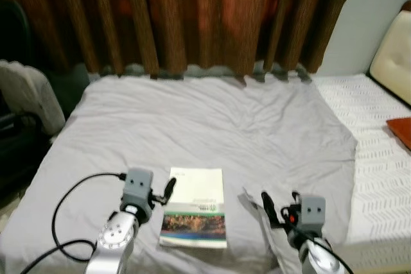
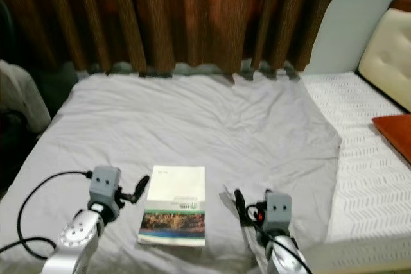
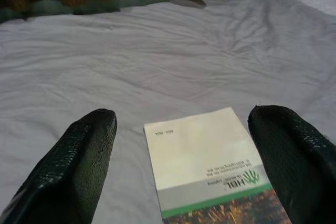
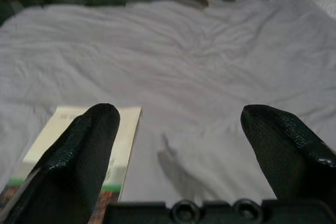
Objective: Clean up the room
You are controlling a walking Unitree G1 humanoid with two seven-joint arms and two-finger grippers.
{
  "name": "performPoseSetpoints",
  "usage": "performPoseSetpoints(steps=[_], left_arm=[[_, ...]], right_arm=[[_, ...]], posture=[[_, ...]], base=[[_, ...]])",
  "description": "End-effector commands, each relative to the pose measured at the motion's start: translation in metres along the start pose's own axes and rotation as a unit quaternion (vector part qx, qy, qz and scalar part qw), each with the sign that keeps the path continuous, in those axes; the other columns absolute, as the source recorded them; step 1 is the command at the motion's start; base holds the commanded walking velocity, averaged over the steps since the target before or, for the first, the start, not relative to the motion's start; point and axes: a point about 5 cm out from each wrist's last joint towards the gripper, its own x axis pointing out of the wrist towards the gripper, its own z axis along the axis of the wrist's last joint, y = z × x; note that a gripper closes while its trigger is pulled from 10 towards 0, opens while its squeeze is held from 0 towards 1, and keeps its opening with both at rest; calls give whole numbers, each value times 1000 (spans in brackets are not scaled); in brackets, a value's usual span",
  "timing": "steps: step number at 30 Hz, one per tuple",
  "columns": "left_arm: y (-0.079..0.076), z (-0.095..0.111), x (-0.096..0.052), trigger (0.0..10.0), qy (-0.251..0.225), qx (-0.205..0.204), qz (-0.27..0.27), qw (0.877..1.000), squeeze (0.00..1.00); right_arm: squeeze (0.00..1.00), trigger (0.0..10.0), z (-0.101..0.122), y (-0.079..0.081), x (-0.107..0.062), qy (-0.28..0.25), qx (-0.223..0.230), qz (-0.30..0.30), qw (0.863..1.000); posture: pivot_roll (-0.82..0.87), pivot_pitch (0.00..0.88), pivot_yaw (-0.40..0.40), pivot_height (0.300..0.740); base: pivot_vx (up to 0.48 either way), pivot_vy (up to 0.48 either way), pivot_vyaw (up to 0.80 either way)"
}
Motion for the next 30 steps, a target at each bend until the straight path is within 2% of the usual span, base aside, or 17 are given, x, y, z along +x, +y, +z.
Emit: performPoseSetpoints(steps=[1, 8, 13, 30], left_arm=[[-1, 3, 7, 10000, 0, 5, -3, 1000, 0], [2, 3, 16, 10000, 6, 25, 0, 1000, 0], [4, 2, 16, 10000, 3, 1, -5, 1000, 0], [-2, -1, 17, 10000, -4, -9, -15, 1000, 0]], right_arm=[[0, 10000, 3, -7, 0, -2, 1, -8, 1000], [0, 10000, 2, -7, 4, 11, 7, -4, 1000], [0, 10000, 3, -3, 6, 13, 10, 8, 1000], [0, 10000, 4, 2, 8, 20, 4, 35, 999]], posture=[[-29, 0, 5, 740], [-47, 1, 15, 740], [-42, 7, 12, 740], [-31, 21, -11, 740]], base=[[401, -259, 419], [0, 0, 0], [0, 0, 0], [392, 276, 0]])
